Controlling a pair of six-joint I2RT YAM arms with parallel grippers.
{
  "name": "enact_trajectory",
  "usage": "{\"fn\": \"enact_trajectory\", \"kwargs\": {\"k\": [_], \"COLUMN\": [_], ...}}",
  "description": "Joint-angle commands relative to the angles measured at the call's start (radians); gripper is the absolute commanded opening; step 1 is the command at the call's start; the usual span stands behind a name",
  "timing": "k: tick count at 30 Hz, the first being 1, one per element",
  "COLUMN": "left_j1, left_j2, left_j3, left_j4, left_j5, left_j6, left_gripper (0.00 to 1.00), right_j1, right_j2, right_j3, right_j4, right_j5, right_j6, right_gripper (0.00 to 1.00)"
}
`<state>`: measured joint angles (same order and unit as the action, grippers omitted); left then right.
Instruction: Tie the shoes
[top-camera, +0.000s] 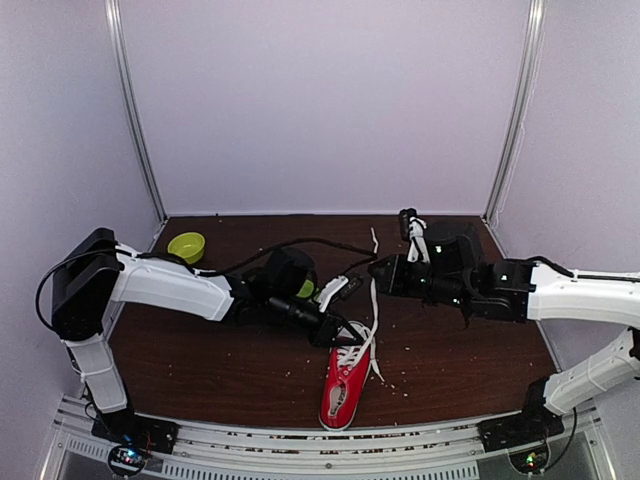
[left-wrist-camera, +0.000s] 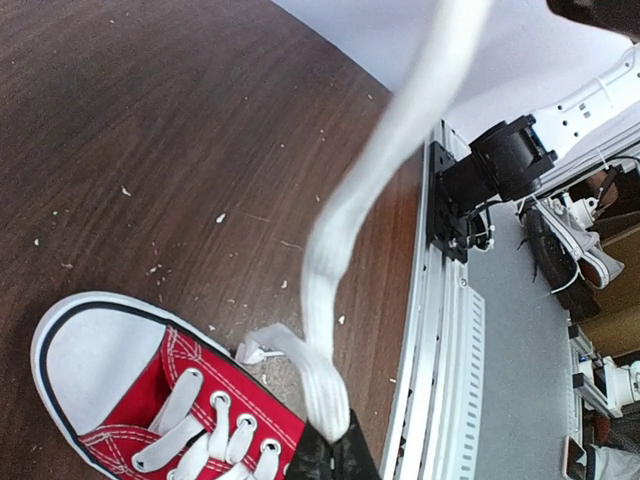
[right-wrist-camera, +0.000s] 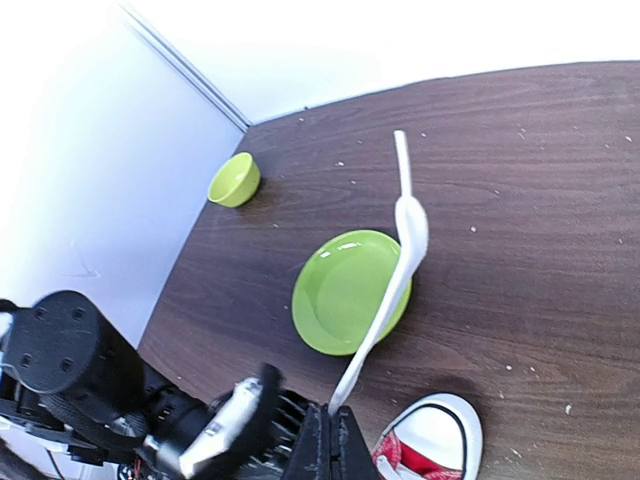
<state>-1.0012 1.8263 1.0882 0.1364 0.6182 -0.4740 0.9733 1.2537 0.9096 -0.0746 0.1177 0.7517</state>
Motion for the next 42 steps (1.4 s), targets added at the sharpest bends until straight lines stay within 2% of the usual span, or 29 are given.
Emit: {"fn": "enact_trajectory", "kwargs": {"k": [1, 13, 27, 34, 39, 42], "left_j1": [0.009, 0.012, 0.012, 0.012, 0.012, 0.012], "left_j2": [0.019, 0.055, 0.07, 0.08, 0.088, 0.09], "left_j3": [0.026, 0.026, 0.038, 0.062, 0.074, 0.075], "left_j4": [0.011, 0.098, 0.128, 0.122, 0.112, 0.111], "left_j5": [0.004, 0.069, 0.1, 0.081, 0.071, 0.069], "left_j6": [-0.019, -0.077, -0.079, -0.078, -0.077, -0.076], "left_gripper": [0.0, 0.09, 0.21, 0.2, 0.15, 0.04], "right_j1": [-0.003, -0.003, -0.003, -0.003, -0.002, -0.002], "right_j2": [0.017, 0.007, 0.024, 0.028, 0.029, 0.027], "right_j3": [0.038, 0.025, 0.031, 0.032, 0.028, 0.026], "right_j4": [0.063, 0.094, 0.109, 0.109, 0.11, 0.111], "right_j5": [-0.033, -0.046, -0.058, -0.063, -0.064, -0.063], "right_j6": [-0.023, -0.014, -0.01, -0.011, -0.009, -0.008], "right_gripper": [0.0, 0.0, 0.0, 0.0, 0.0, 0.0]}}
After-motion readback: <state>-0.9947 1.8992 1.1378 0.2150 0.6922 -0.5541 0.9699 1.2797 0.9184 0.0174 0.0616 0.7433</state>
